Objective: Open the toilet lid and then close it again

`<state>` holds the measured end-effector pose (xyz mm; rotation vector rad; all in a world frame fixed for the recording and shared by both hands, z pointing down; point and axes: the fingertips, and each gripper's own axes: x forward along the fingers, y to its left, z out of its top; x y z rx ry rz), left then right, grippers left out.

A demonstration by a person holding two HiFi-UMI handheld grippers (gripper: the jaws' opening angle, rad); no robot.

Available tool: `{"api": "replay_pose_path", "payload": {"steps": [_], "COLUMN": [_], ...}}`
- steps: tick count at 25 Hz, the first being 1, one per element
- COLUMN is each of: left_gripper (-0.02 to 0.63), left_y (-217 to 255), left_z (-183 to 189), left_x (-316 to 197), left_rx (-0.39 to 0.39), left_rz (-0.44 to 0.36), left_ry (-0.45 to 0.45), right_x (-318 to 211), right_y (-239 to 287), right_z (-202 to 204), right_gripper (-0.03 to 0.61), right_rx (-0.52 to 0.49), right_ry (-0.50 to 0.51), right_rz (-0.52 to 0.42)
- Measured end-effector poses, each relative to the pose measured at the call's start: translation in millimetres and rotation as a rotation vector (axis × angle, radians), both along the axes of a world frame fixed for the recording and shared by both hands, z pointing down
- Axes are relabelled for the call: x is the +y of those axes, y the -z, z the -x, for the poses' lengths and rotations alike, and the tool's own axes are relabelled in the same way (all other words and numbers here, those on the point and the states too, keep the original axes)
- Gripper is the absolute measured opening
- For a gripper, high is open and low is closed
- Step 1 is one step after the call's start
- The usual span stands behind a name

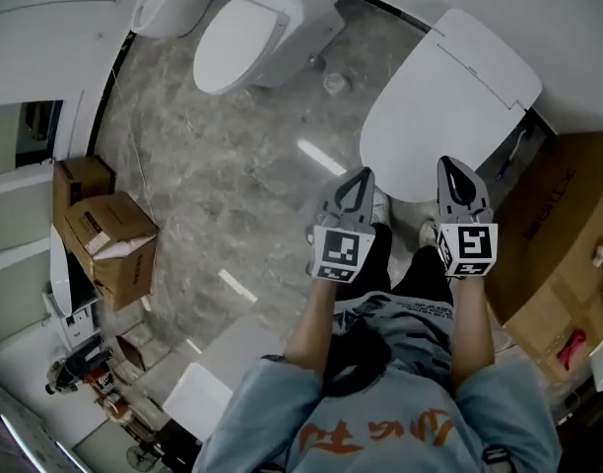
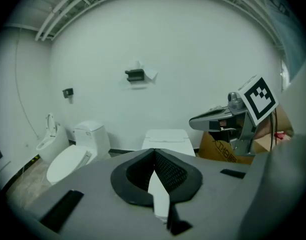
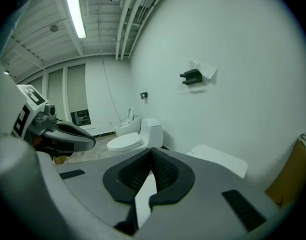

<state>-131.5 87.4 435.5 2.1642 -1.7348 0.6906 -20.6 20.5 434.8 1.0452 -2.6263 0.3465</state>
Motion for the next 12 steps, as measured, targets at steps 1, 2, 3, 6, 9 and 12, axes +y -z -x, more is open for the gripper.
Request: {"api": "replay_pose_path", "payload": {"steps": [1, 2, 3, 6, 9, 12], "left_gripper": [0.023, 0.023, 0.023, 0.023, 0.025, 0.025], "left_y": [-12.7, -25.8, -39.8, -88.1, -134.6, -179.3], "left_z": [-0.1, -0.4, -0.9, -5.5, -17.0, -26.7], "left_x": [-6.3, -11.9, -16.2, -22.8, -17.8, -9.8], "left_rx": [0.002, 0.001, -0.004, -0.030, -0.055, -0.086], "left_rz": [0.018, 0.035, 0.050, 0.109, 0.176, 0.232], "left_ry": [-0.035, -0.066, -0.095, -0.179, -0.295, -0.414], "right_x": [-2.8, -4.5, -4.5, -1.4, 10.9, 25.5], "right_y": [-12.4, -25.7, -40.0, -86.2, -129.1, -169.3], "right_z": [2.4, 4.0, 4.5, 0.1, -8.2, -11.7], "right_gripper": [0.014, 0.014, 0.014, 0.014, 0.014, 0.014], "right_rx": [0.010, 0.022, 0.034, 0.075, 0.119, 0.160], "right_ry": [-0.007, -0.011, -0.013, -0.025, -0.045, -0.053], "right_rz": [0.011, 0.021, 0.033, 0.075, 0.136, 0.180]}}
